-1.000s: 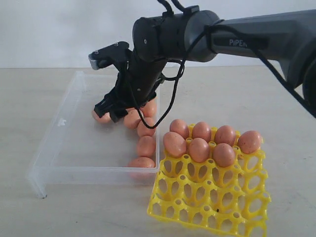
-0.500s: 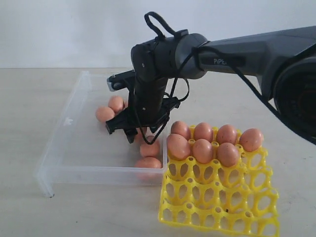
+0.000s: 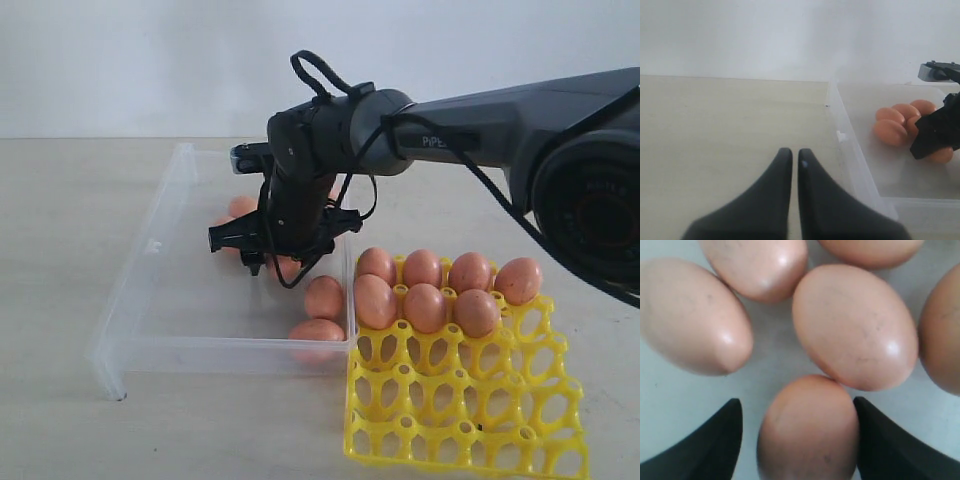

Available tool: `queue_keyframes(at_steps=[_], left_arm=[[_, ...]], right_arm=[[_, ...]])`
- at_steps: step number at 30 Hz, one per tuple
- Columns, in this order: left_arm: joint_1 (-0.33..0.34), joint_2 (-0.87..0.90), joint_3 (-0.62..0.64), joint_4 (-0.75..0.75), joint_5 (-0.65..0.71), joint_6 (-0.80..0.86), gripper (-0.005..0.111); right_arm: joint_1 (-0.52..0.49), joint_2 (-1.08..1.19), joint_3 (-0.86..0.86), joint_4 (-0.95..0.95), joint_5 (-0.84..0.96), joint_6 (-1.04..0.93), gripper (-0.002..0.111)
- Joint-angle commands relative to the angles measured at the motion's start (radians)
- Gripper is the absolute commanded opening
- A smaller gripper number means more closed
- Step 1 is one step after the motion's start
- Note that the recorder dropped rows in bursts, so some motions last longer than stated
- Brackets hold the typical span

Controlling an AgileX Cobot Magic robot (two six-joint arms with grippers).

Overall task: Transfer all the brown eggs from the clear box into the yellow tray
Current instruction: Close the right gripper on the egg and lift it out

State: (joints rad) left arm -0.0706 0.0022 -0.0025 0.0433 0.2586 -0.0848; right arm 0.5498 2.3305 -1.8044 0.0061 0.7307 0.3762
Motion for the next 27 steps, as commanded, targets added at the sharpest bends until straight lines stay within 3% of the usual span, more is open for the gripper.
queue_keyframes(at_steps=[1, 3, 6, 7, 19, 27], left_arm=[[0.003, -0.002, 0.003, -0.003, -0.008, 0.002, 0.004], [0.003, -0.002, 0.003, -0.003, -0.008, 0.002, 0.004], [0.003, -0.002, 0.003, -0.003, -0.008, 0.002, 0.004], [0.003, -0.002, 0.003, -0.003, -0.008, 0.002, 0.004], [0.003, -0.002, 0.003, -0.003, -0.008, 0.002, 0.004], [0.003, -0.002, 0.003, -0.003, -0.008, 0.002, 0.004]], right_arm=[[-0.005, 0.000, -0.003, 0.001, -0.013, 0.022, 0.048], [-0.005, 0.000, -0.003, 0.001, -0.002, 0.022, 0.034], [-0.005, 0.000, -0.003, 0.001, 0.011, 0.018, 0.004], [-0.005, 0.000, -0.003, 0.001, 0.016, 0.018, 0.000], [0.010, -0.084, -0.003, 0.001, 0.032, -0.104, 0.000], [0.106, -0.244, 0.032, -0.006, 0.035, -0.204, 0.000]])
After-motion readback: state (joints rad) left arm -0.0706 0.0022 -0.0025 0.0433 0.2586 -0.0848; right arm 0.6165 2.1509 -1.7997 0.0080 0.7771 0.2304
